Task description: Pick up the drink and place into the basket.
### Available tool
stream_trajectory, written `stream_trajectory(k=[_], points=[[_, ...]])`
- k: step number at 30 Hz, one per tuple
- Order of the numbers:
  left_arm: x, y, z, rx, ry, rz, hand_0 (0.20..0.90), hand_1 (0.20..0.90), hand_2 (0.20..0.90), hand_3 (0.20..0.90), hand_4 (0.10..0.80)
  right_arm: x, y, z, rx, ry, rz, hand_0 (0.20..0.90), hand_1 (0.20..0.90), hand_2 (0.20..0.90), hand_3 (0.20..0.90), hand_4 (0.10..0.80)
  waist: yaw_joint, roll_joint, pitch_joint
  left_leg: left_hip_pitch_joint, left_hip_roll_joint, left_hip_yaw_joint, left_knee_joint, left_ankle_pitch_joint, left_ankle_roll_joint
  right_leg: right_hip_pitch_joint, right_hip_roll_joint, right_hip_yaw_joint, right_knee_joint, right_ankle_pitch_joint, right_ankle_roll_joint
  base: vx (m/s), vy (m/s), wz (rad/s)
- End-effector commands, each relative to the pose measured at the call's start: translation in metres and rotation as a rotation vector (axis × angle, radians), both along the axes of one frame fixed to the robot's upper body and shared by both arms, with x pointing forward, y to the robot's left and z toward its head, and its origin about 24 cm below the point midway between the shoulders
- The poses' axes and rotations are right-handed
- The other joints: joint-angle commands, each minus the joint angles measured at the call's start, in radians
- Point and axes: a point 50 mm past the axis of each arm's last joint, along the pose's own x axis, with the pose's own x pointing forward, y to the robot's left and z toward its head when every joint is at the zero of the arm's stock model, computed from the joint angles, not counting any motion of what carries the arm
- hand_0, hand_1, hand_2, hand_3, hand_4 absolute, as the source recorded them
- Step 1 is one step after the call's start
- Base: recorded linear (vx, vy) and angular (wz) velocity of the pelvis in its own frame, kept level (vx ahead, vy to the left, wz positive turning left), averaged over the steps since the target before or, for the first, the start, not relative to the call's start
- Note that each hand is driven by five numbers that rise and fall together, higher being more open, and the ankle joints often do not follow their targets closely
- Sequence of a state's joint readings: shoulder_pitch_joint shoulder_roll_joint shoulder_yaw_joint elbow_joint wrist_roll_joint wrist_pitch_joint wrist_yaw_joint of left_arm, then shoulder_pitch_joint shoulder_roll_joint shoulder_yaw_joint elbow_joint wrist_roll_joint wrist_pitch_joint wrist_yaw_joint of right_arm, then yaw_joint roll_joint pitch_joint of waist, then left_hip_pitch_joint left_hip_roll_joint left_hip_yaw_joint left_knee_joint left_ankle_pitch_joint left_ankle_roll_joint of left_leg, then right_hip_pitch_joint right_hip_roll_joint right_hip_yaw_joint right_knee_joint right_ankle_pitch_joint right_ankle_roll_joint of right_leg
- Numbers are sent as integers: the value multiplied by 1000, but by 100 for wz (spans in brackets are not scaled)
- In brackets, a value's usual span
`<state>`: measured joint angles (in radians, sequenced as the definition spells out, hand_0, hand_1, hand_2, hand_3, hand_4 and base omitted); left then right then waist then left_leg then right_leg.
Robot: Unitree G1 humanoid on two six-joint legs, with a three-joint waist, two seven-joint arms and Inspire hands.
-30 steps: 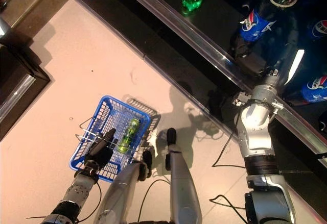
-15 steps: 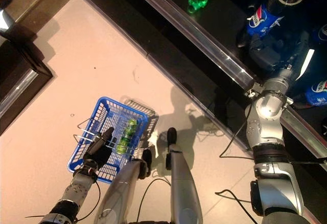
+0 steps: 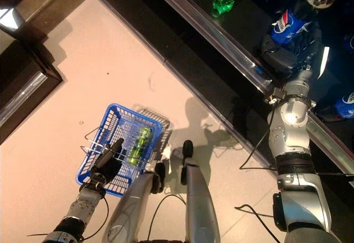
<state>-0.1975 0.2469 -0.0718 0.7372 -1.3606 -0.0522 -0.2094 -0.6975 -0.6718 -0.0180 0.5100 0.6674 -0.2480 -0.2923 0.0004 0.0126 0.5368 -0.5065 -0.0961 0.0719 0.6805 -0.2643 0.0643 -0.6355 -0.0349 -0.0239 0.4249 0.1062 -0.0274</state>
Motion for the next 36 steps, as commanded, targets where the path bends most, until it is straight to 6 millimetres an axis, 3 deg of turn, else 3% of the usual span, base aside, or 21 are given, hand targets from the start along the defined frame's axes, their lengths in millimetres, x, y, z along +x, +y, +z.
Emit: stream_trajectory(k=[1,20,32,33,34,35,36], points=[[11,30,44,82,-247,14,300,300,300,200,100,-20,-8,81,-122,-286,-50,900,900,900,900,800,31,2,-17,-23,-2,-66,-27,61,-10,118,33,-32,103,-196,23,0,0,0],[14,33,49,85,-247,-4,300,300,300,200,100,-11,-25,111,-190,-206,-166,900,900,900,900,800,62,12,-22,-39,-1,-89,-15,80,-30,131,29,-53,110,-217,13,5,-5,4],[13,32,46,81,-241,-12,300,300,300,200,100,-6,-26,113,-194,-161,-157,900,900,900,900,800,71,15,-24,-44,0,-105,-13,81,-41,134,31,-64,117,-233,5,8,-5,3],[13,32,46,81,-240,-12,300,300,300,200,100,-6,-26,113,-194,-160,-160,848,848,848,840,740,71,15,-24,-44,-1,-106,-14,82,-41,134,31,-64,117,-233,5,21,-4,4],[13,31,46,80,-240,-13,300,300,300,200,100,-6,-26,112,-188,-157,-165,848,848,848,840,740,72,15,-25,-44,-1,-107,-15,83,-42,134,31,-64,117,-234,5,13,0,4],[13,31,46,79,-240,-13,300,300,300,200,100,-5,-27,113,-184,-155,-170,427,427,427,348,248,72,16,-25,-44,-1,-108,-15,83,-43,134,31,-64,118,-234,5,11,2,4],[13,31,45,77,-241,-14,300,300,300,200,100,-6,-27,113,-179,-158,-184,300,300,300,200,100,73,16,-25,-45,-1,-108,-17,82,-42,133,31,-64,118,-235,4,5,6,4]])
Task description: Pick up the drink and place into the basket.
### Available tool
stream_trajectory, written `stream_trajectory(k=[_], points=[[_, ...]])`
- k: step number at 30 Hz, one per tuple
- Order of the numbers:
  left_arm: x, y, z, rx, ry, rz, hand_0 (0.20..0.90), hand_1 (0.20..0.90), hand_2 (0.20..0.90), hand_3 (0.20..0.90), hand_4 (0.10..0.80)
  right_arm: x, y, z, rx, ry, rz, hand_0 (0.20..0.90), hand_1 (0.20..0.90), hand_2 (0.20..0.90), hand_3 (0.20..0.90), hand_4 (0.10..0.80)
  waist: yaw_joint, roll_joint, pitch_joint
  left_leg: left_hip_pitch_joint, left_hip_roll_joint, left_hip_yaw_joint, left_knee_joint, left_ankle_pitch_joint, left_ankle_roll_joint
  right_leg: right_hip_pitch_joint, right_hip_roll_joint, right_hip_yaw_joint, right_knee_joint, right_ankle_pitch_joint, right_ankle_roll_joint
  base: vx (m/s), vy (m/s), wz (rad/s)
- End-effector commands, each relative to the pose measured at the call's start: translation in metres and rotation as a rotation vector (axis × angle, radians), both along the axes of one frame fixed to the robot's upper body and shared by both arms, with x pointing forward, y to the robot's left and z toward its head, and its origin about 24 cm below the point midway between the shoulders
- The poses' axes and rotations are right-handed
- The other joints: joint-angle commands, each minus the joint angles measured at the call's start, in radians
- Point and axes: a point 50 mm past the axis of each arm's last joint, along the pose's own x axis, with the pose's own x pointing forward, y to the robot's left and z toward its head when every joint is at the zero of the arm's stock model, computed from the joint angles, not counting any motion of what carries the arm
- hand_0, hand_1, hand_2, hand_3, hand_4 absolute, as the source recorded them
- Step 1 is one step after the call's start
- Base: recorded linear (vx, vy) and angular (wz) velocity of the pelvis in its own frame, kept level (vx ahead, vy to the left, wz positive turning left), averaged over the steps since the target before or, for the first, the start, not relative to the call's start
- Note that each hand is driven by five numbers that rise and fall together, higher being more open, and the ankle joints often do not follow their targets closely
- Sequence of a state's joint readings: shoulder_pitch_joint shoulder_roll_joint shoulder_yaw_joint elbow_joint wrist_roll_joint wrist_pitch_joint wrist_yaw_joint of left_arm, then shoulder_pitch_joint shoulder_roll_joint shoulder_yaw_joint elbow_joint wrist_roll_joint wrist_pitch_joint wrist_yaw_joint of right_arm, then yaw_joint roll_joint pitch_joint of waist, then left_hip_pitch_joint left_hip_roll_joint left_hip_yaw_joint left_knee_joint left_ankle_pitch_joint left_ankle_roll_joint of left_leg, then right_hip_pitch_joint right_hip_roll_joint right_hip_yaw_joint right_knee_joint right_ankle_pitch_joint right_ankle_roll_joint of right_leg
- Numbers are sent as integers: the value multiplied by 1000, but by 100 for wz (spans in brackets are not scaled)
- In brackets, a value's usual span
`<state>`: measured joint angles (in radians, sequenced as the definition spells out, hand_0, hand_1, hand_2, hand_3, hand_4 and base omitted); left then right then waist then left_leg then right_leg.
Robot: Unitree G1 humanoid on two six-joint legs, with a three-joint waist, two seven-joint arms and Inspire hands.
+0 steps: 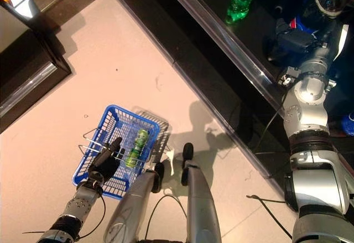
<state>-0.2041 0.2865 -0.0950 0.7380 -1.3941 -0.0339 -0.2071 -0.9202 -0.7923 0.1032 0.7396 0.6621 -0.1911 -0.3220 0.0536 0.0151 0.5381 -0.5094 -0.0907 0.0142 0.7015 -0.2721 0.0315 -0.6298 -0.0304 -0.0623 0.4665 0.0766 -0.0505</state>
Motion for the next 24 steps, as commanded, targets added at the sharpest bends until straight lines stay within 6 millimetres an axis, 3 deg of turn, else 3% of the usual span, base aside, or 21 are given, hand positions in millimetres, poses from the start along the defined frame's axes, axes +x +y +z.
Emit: stream_trajectory(k=[1,7,18,24], points=[[12,24,43,68,-249,-4,300,300,300,200,100,-21,-7,75,-116,-227,-67,300,300,300,200,100,20,15,-26,-41,-6,-50,-41,90,-9,127,27,-26,78,-207,27,-1,8,5],[11,22,43,59,-263,-5,300,300,300,200,100,-27,-11,79,-150,-262,-185,300,300,300,200,100,17,17,-26,-32,-7,-49,-59,88,-7,128,27,-20,72,-206,28,-14,20,3],[8,25,48,53,-295,13,300,300,300,200,100,-43,1,84,-481,-291,-423,300,300,300,200,100,1,8,-49,20,-16,-34,-107,89,4,164,25,2,9,-178,44,-61,31,-1],[2,33,47,60,-305,34,300,300,300,200,100,-51,4,71,-524,-304,-376,300,300,300,200,100,-17,-7,-74,75,-20,-14,-149,92,12,212,16,16,-61,-148,55,-93,51,-1]])
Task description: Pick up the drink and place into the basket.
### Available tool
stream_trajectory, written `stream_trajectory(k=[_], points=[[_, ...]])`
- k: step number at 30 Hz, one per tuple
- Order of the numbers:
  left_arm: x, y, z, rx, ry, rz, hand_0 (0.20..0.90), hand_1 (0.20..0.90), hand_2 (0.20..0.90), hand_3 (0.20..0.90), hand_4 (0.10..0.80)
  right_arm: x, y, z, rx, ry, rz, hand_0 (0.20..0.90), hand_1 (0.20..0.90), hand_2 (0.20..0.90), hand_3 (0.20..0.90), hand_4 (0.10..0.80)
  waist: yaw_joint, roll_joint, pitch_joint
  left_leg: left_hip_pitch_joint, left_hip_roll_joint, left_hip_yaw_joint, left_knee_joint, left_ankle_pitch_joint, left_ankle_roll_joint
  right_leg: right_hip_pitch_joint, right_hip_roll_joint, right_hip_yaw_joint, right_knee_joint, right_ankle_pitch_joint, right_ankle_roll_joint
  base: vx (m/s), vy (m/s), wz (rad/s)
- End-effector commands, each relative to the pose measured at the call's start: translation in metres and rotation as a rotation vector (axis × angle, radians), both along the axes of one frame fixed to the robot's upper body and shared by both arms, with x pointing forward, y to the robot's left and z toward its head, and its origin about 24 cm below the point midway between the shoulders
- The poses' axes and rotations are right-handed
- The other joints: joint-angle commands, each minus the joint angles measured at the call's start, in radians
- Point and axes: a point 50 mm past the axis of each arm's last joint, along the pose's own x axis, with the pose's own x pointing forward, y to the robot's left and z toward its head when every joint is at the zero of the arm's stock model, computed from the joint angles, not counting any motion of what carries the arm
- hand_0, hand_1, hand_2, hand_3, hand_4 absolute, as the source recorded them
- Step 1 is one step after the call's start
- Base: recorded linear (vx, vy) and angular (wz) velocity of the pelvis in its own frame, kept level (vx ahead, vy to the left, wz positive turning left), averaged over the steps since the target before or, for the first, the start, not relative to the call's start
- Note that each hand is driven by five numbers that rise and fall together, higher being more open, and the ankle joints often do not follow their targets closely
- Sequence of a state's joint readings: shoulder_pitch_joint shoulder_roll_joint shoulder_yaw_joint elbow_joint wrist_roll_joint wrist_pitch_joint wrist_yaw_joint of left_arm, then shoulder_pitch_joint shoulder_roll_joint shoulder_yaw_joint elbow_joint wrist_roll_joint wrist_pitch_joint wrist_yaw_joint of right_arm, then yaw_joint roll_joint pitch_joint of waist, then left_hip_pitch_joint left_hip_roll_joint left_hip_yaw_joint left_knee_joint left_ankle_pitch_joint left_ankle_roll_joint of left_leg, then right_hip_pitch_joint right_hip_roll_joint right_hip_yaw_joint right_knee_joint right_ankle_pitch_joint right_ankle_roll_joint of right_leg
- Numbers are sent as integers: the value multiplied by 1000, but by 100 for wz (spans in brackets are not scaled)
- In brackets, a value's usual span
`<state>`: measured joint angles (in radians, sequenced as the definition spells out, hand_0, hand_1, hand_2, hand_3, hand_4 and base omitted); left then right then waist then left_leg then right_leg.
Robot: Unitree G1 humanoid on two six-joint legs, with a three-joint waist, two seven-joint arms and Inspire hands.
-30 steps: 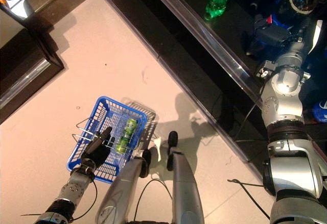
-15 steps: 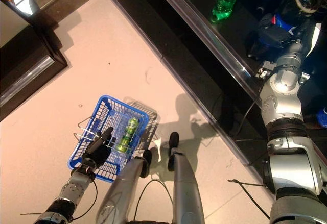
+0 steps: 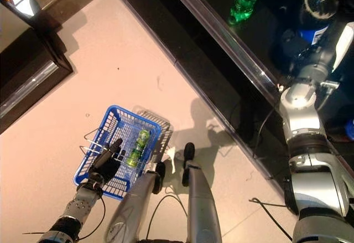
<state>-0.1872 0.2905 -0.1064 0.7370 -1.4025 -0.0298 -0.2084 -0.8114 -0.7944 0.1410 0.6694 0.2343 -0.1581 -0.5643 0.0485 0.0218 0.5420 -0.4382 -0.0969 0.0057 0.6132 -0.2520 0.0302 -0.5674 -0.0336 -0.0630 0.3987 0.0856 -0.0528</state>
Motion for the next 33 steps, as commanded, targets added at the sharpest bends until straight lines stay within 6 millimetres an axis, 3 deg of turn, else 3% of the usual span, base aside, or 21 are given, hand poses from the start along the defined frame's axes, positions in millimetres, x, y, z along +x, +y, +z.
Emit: stream_trajectory(k=[1,11,17,18,23,24,29,30,33], points=[[5,34,50,64,-323,45,300,300,300,200,100,-43,2,90,-227,-374,23,300,300,300,200,100,-16,-16,-86,22,-15,-2,-66,64,15,165,20,22,-4,-157,62,-98,56,-1],[-8,39,45,103,-319,43,300,300,300,200,100,-54,22,56,-268,-269,232,300,300,300,200,100,-36,-56,-197,187,-43,25,-183,65,19,296,-10,35,-181,-75,112,-130,89,-4],[-10,38,44,145,-311,34,300,300,300,200,100,-56,38,31,-192,-170,425,300,300,300,200,100,-38,-72,-268,318,-60,20,-294,70,14,357,-28,21,-269,-14,151,-117,128,-6],[-9,36,43,161,-298,25,300,300,300,200,100,-56,43,18,-155,-135,479,300,300,300,200,100,-38,-77,-287,357,-67,18,-319,66,13,375,-33,11,-296,5,162,-92,131,-7],[-9,37,41,310,-231,-24,300,300,300,200,100,-54,56,-8,-13,-68,669,300,300,300,200,100,-31,-80,-312,447,-89,-3,-383,65,10,406,-48,-40,-357,68,192,-137,157,1],[-9,38,41,347,-220,-43,300,300,300,200,100,-54,62,-16,40,-52,737,300,300,300,200,100,-22,-78,-320,471,-93,-7,-402,69,9,405,-56,-75,-359,81,203,-170,178,2],[-7,43,49,383,-235,-62,300,300,300,200,100,-50,75,-28,107,-19,826,300,300,300,200,100,10,-67,-342,519,-83,-20,-464,91,5,406,-87,-140,-312,98,215,-152,98,-3],[-5,44,51,385,-242,-61,300,300,300,200,100,-50,77,-29,111,-12,834,300,300,300,200,100,13,-66,-345,522,-81,-21,-469,93,6,407,-91,-140,-304,98,214,-113,30,-3],[2,41,56,394,-256,-85,300,300,300,200,100,-49,80,-40,139,24,849,300,300,300,200,100,1,-59,-369,523,-69,-49,-487,100,24,421,-100,-55,-266,70,201,-80,-18,14]])
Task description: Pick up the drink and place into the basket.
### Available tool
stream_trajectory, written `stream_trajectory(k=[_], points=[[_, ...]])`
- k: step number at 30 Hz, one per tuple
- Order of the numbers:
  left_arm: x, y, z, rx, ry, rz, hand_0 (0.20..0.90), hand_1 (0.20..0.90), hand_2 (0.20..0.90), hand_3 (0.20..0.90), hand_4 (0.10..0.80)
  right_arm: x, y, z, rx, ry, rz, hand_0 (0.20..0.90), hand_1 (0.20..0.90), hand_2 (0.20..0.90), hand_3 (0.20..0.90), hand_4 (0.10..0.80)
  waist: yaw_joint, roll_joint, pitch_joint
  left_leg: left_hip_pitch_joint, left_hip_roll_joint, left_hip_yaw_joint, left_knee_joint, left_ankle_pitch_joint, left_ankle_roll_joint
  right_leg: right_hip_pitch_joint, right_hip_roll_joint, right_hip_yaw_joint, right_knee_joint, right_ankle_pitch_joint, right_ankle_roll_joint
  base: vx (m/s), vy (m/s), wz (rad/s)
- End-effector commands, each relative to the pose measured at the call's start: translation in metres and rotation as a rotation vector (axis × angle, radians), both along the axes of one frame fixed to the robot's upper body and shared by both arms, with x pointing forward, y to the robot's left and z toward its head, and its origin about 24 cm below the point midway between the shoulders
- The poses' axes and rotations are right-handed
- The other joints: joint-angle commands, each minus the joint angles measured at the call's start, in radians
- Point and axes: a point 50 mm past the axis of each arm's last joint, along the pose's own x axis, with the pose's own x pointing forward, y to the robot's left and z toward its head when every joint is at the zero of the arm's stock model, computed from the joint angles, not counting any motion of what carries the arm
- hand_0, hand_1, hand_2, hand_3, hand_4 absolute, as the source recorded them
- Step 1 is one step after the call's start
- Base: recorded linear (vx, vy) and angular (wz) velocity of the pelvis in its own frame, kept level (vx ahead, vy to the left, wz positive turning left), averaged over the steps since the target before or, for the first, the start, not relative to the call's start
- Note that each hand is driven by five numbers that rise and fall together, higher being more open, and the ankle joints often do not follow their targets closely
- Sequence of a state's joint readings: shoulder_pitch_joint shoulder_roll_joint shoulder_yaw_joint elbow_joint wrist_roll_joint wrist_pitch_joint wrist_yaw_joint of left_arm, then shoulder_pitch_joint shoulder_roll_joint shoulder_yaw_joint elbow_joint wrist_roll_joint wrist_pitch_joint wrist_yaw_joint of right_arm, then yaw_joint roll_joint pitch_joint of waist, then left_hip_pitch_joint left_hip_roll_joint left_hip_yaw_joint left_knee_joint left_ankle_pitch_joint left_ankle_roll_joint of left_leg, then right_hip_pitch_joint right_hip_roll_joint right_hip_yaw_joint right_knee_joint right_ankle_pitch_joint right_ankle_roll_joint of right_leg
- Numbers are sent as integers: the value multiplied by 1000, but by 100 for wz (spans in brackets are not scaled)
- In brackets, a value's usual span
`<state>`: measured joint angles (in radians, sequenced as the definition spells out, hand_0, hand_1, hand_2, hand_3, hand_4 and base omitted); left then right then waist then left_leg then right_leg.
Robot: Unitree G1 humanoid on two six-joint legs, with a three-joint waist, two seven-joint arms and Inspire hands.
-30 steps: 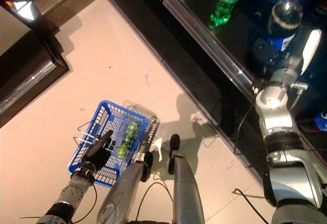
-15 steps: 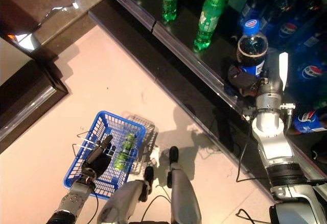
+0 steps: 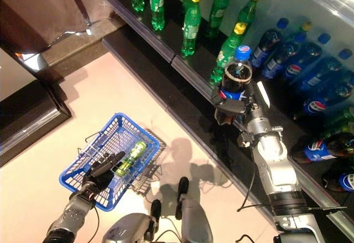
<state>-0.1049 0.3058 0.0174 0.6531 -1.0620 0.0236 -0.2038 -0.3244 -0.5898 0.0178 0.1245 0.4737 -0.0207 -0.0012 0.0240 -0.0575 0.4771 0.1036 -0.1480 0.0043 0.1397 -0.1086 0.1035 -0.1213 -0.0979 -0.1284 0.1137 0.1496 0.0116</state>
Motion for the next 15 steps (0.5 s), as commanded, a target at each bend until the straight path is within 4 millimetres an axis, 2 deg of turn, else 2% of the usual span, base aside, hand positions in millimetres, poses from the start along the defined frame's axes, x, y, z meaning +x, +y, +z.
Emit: stream_trajectory(k=[1,3,5,9,12,15], points=[[23,15,60,125,-307,-52,300,300,300,200,100,-10,5,51,11,-278,82,300,300,300,200,100,13,24,-316,-24,-12,-68,-17,-43,-39,-13,-31,74,29,-13,129,-71,-59,42],[29,7,65,120,-326,-85,300,300,300,200,100,-13,4,44,13,-253,105,300,300,300,200,100,-3,27,-336,-31,-6,-92,-29,-38,-28,14,-16,144,28,-52,123,-54,-73,65],[33,0,68,109,-343,-115,300,300,300,200,100,-15,3,40,12,-235,125,300,300,300,200,100,-4,24,-352,-38,-8,-110,-42,-30,-27,56,-6,162,-16,-74,121,-32,-135,70],[43,-11,83,104,-383,-196,300,300,300,200,100,-14,14,33,45,-196,184,300,300,300,200,100,6,17,-354,-18,0,-136,-88,-15,-36,46,0,130,-40,-44,141,15,-164,44],[50,-20,94,111,-417,-268,300,300,300,200,100,-11,28,27,65,-151,249,300,300,300,200,100,13,24,-356,-6,10,-140,-123,9,-43,68,15,111,-65,-61,131,36,-148,55],[52,-29,103,115,-453,-333,300,300,300,200,100,-12,41,13,86,-84,323,300,300,300,200,100,25,28,-364,-4,17,-133,-147,28,-55,114,24,91,-110,-74,118,20,-126,40]])
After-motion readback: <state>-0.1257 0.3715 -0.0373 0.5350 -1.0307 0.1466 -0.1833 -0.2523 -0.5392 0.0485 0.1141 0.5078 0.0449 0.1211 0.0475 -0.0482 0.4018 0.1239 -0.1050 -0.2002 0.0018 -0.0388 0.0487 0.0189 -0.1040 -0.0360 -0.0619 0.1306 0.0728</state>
